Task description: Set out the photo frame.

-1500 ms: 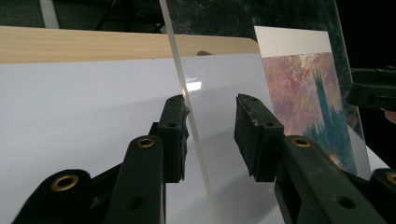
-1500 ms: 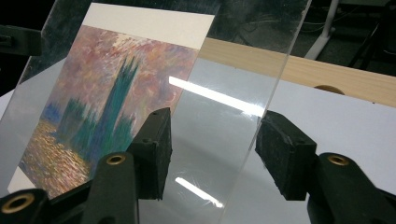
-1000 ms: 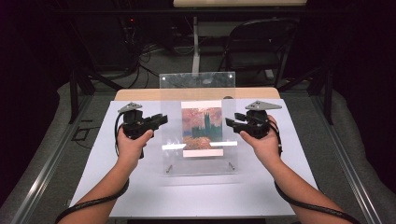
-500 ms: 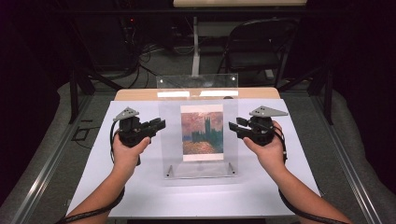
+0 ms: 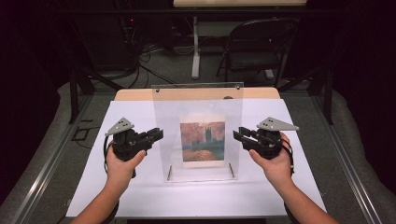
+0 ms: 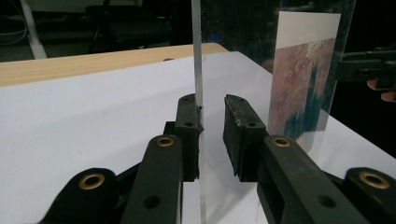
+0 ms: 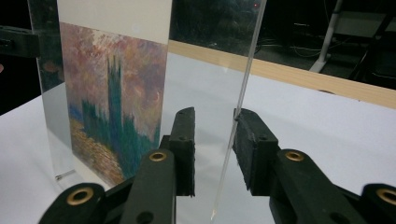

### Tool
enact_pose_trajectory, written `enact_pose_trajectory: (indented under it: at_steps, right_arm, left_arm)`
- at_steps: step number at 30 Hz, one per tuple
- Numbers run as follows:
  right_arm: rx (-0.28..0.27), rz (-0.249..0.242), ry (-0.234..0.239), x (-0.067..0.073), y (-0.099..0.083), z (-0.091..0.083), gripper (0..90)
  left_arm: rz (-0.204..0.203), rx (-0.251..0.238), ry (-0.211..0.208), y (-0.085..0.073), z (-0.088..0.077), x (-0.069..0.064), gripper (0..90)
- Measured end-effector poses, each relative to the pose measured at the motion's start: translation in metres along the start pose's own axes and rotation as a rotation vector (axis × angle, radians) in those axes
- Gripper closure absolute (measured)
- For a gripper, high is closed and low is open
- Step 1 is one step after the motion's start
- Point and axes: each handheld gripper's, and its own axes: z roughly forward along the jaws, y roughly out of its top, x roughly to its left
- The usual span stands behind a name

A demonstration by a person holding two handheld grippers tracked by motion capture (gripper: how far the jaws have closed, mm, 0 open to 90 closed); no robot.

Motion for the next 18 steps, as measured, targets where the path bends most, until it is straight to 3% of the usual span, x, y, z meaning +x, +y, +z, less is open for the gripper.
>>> enact_pose_trajectory:
  at_steps: [8, 12, 18]
  right_arm:
    - [-0.006, -0.045, -0.005, 0.011, -0.008, -0.015, 70.7]
    - [-0.009, -0.019, 0.016, 0.012, -0.011, -0.019, 71.1]
    - [-0.020, 0.006, 0.058, 0.011, -0.016, -0.025, 71.2]
  left_arm:
    - [0.006, -0.028, -0.024, -0.012, -0.011, -0.009, 75.4]
    - [0.030, -0.021, -0.019, -0.014, -0.015, -0.014, 74.8]
    - [0.031, -0.015, -0.037, -0.018, -0.019, -0.018, 73.1]
